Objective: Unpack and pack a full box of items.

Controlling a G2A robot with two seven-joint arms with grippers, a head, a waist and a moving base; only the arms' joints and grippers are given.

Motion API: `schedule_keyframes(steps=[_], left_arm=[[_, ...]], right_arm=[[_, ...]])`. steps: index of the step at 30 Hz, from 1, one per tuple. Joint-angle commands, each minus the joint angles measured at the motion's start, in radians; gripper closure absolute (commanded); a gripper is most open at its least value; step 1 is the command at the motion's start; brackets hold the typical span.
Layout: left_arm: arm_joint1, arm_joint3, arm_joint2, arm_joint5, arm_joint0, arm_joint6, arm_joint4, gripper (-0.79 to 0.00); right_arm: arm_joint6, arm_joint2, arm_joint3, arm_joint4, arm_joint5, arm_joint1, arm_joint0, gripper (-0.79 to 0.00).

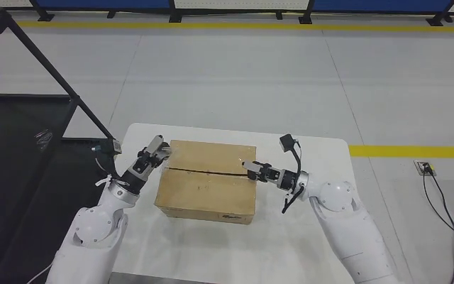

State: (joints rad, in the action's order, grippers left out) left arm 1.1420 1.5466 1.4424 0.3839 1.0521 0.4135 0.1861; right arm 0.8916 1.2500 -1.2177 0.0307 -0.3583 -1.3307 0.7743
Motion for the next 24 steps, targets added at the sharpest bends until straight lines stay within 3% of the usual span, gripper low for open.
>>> schedule_keyframes(steps=[1, 11, 24], left_arm=[[0.001, 0.002, -0.006, 0.001, 0.0, 0.003, -0.004, -0.785], [0.007, -0.004, -0.04, -0.007, -0.011, 0.013, -0.022, -0.785], [0.016, -0.03, -0.085, -0.015, -0.034, 0.021, -0.033, -0.785]], right_arm=[[-0.007, 0.015, -0.02, 0.0, -0.01, 0.006, 0.017, -0.785], [-0.024, 0.065, -0.084, 0.015, -0.026, 0.026, 0.08, -0.785], [-0.031, 0.064, -0.096, 0.023, -0.012, 0.039, 0.089, -0.785]])
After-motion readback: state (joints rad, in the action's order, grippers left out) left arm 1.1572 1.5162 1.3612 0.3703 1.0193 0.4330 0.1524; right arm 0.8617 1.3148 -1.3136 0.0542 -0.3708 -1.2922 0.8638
